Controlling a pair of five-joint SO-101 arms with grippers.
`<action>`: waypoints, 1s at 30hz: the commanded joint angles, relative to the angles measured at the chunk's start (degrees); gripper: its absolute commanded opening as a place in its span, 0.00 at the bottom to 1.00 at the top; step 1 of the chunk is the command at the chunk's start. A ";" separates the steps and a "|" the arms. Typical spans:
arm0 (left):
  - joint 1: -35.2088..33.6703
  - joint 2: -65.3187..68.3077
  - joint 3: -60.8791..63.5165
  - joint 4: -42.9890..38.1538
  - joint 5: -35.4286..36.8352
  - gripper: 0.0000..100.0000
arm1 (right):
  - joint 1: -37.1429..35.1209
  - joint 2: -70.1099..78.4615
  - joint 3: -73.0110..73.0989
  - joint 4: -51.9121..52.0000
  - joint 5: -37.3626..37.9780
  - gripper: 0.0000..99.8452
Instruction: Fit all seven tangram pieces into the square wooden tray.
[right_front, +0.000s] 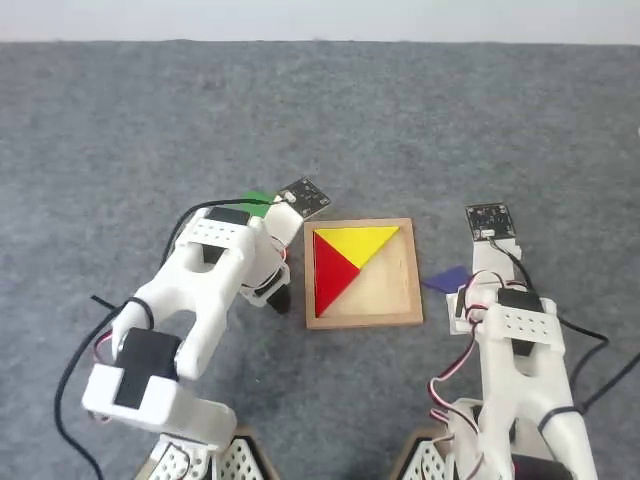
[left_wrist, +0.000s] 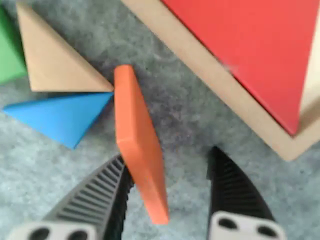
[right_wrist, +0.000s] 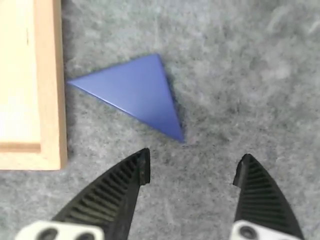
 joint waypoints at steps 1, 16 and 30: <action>-0.53 0.79 -1.71 -0.97 0.53 0.21 | -0.48 0.13 -0.35 -0.92 0.00 0.28; -6.68 1.32 -19.03 10.81 2.29 0.20 | -0.48 0.13 -0.35 -0.92 0.00 0.28; -5.10 1.49 -11.91 4.84 2.02 0.21 | -0.48 0.13 -0.35 -0.92 0.00 0.28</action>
